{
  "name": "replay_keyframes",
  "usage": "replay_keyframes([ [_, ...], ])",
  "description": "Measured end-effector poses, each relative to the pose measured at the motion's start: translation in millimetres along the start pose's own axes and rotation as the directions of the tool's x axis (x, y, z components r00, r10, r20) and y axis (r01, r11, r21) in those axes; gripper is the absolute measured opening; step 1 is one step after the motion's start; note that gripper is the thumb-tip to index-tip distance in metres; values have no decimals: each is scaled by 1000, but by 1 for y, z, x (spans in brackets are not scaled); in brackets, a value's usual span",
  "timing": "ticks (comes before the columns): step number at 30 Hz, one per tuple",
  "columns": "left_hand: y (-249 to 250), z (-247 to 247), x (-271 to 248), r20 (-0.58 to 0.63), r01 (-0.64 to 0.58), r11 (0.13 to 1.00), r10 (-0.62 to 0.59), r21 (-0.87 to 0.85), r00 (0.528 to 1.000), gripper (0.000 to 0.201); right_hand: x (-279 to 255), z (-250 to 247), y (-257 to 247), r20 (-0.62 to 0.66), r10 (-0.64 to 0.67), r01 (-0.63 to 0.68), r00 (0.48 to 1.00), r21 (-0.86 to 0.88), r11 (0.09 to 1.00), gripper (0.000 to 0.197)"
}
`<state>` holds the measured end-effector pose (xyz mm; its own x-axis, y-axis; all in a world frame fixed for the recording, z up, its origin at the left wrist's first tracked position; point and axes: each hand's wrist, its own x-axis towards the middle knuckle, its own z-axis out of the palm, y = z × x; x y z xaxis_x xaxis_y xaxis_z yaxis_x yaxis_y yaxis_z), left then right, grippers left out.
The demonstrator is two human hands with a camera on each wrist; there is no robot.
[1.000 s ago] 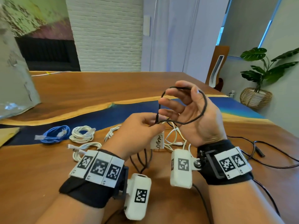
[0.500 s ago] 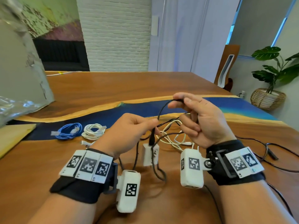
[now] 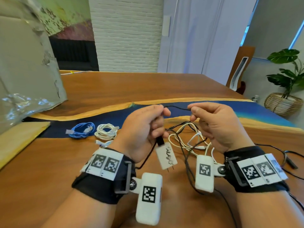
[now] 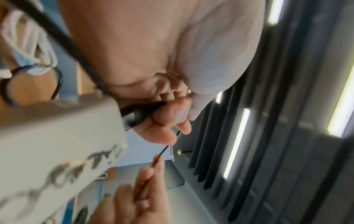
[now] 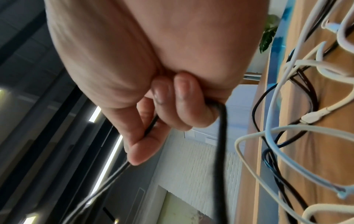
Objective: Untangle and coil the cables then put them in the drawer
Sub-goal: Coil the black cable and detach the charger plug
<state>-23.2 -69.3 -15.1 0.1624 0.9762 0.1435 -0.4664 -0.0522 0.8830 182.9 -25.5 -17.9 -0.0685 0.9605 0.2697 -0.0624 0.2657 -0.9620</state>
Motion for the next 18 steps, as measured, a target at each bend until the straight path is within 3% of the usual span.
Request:
replay_keyframes([
  [2,8,-4,-1,37,58,975,-51,-213,998,34,-2,1,-1,18,-21,23,1000,-126,992,13],
  [5,12,-9,1,33,40,879,-27,-475,999,30,-6,14,-3,166,-7,66,986,-349,935,13],
  [8,10,-11,3,-51,-28,831,0,-555,999,32,-13,34,-2,357,75,131,931,-518,845,17],
  [10,11,-12,4,-132,-92,872,31,-480,991,35,-18,44,-2,427,134,195,894,-640,743,29],
  [12,11,-12,5,-204,-142,946,84,-291,975,33,-24,51,-5,470,170,239,866,-688,686,37],
  [15,8,-11,4,-218,-152,987,158,46,963,34,-27,50,-12,493,182,242,851,-675,697,41],
  [18,3,-11,4,-170,-114,987,133,114,976,40,-28,45,-16,512,177,263,841,-671,694,46],
])
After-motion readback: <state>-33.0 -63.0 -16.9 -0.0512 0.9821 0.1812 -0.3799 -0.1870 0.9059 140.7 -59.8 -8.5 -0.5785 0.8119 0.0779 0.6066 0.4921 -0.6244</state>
